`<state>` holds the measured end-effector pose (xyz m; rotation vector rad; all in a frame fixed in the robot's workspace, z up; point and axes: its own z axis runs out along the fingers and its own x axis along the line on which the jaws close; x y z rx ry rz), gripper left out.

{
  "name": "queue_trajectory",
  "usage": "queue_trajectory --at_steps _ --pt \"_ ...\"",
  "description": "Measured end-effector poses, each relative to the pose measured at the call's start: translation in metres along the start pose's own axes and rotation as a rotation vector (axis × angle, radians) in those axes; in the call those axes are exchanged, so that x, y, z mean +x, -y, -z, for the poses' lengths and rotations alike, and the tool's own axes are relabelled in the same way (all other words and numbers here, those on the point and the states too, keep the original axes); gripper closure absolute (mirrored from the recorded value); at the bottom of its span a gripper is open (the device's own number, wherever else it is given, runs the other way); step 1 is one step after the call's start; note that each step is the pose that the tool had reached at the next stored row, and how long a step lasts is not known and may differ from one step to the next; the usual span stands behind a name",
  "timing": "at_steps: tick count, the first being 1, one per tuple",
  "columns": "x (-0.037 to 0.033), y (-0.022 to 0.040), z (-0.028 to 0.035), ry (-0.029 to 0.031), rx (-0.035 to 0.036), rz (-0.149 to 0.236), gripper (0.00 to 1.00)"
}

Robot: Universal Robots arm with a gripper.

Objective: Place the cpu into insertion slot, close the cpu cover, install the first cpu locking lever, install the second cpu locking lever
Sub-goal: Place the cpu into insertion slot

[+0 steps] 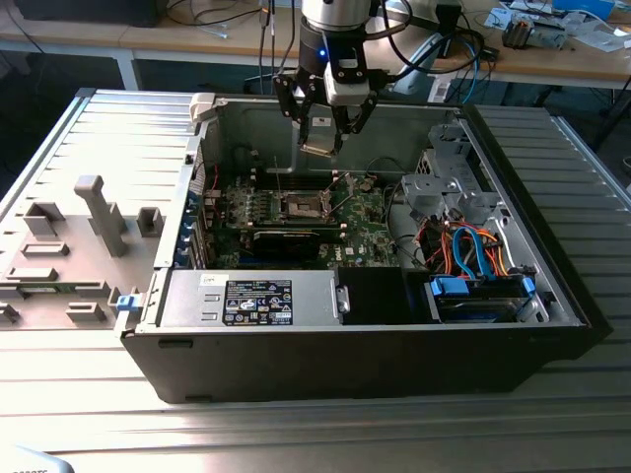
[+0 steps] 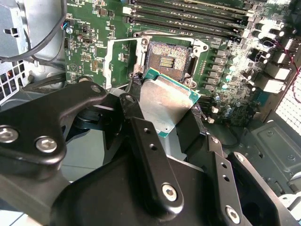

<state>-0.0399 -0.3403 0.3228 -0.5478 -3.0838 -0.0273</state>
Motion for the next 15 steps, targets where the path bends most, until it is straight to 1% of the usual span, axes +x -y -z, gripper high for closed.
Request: queue_trajectory --at_steps 6,15 --pt "0.0 0.0 -0.0001 0.0002 -0.0002 -0.018 0.46" --pt "0.0 0.0 -0.0003 0.0004 -0.0004 -0.028 0.46"
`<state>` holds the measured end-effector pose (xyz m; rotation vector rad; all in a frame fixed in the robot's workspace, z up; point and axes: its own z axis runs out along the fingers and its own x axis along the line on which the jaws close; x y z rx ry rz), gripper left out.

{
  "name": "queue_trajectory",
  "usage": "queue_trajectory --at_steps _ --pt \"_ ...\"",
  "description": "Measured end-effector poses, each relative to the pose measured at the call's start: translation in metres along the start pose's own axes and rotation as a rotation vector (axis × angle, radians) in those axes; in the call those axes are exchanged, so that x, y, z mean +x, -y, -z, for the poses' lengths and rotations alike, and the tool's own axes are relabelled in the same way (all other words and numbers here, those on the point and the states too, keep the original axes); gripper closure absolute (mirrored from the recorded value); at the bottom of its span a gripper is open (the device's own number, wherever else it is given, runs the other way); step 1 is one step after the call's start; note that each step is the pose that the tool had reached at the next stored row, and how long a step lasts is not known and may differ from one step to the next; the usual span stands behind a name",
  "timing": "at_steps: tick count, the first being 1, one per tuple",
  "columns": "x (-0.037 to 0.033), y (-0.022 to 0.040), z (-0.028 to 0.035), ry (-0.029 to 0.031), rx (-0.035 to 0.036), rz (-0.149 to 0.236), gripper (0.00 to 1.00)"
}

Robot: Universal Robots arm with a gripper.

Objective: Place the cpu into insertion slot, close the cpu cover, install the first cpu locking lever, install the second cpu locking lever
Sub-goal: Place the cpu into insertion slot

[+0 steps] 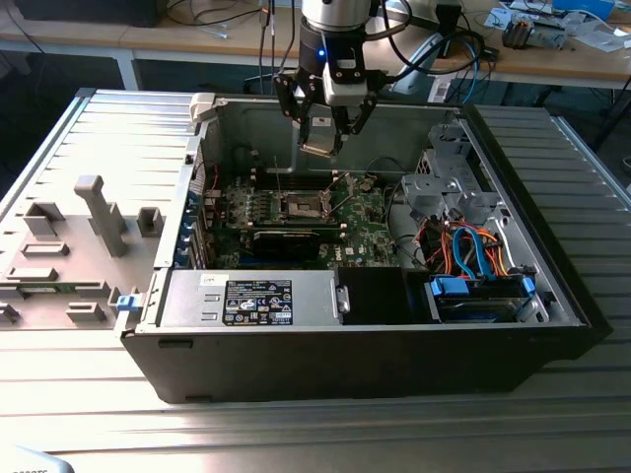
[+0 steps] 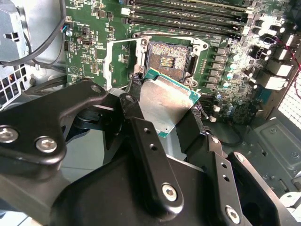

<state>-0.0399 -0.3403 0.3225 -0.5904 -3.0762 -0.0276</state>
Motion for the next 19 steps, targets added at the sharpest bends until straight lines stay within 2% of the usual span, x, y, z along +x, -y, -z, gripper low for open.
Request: queue_trajectory --at_steps 19 --pt "0.0 0.0 -0.0008 0.0006 0.001 -0.01 0.46"
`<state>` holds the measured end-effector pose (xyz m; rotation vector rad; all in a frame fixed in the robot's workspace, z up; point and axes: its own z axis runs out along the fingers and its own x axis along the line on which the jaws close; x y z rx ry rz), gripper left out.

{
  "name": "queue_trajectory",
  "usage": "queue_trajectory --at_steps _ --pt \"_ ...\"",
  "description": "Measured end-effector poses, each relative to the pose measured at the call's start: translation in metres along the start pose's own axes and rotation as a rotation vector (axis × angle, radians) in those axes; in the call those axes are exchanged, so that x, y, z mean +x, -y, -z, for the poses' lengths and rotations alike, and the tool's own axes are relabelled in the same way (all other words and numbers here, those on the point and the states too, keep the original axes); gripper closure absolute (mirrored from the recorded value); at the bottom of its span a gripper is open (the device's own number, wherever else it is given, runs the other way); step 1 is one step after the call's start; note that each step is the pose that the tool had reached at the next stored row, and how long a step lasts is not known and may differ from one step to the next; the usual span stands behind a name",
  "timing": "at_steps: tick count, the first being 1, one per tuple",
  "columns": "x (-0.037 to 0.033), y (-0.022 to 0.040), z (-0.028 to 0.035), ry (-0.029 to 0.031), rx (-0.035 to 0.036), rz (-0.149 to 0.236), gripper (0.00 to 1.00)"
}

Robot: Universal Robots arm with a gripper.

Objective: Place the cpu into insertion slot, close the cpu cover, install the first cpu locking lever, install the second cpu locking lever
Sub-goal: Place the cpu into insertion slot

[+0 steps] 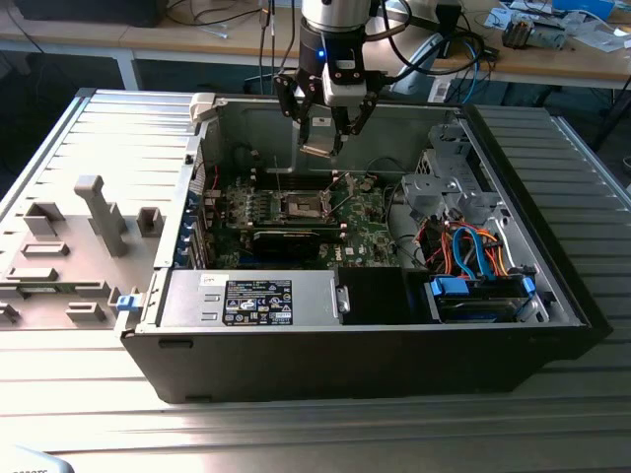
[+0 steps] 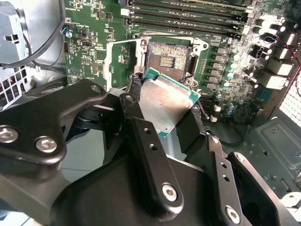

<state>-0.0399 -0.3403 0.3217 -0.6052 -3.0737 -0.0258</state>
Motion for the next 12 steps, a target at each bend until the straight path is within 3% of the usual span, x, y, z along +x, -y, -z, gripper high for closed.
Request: queue_trajectory --at_steps 12 --pt "0.0 0.0 -0.0009 0.0002 0.0002 -0.009 0.46"
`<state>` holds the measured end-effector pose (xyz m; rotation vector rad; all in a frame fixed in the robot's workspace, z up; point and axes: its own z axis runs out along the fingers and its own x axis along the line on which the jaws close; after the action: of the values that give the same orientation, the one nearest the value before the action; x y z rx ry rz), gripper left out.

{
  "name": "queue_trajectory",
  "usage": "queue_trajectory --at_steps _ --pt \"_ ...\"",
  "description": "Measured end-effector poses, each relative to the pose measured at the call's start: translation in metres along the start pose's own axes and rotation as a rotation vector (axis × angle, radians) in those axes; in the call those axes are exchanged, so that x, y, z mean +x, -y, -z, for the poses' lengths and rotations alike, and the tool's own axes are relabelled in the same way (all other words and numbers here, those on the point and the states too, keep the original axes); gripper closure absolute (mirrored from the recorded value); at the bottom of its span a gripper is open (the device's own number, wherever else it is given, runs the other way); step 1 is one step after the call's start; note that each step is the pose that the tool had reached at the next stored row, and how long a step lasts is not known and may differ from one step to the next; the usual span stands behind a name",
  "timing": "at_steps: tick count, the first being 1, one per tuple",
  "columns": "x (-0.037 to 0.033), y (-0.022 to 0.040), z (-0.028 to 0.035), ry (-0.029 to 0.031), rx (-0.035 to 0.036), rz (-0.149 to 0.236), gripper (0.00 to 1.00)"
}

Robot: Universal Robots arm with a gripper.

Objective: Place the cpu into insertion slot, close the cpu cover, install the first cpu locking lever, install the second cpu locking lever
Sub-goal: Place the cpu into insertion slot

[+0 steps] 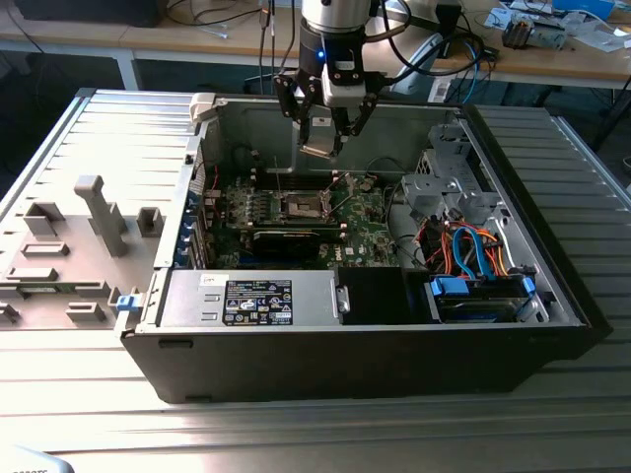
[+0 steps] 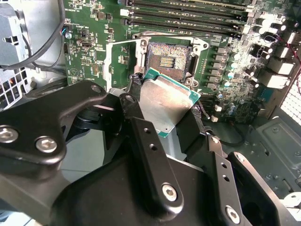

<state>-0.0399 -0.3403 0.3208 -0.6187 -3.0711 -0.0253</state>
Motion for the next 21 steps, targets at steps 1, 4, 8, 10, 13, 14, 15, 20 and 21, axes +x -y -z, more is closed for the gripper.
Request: queue_trajectory --at_steps 1,4,8,10,13,14,15,20,21 --pt "0.0 0.0 -0.0002 0.0 -0.0001 -0.002 0.46" --pt "0.0 0.0 -0.0004 0.0002 0.0002 -0.003 0.46" --pt "0.0 0.0 -0.0005 0.0008 0.0017 -0.003 0.46" --pt "0.0 0.0 -0.0005 0.0008 0.0017 -0.003 0.46" --pt "0.0 0.0 -0.0006 0.0008 0.0017 -0.003 0.46" --pt "0.0 0.0 -0.0006 0.0008 0.0017 -0.003 0.46" --pt "0.0 0.0 -0.0006 0.0008 0.0017 -0.003 0.46" --pt "0.0 0.0 -0.0012 0.0009 0.0016 -0.009 0.46" --pt "0.0 0.0 -0.0012 0.0009 0.0016 -0.012 0.46"
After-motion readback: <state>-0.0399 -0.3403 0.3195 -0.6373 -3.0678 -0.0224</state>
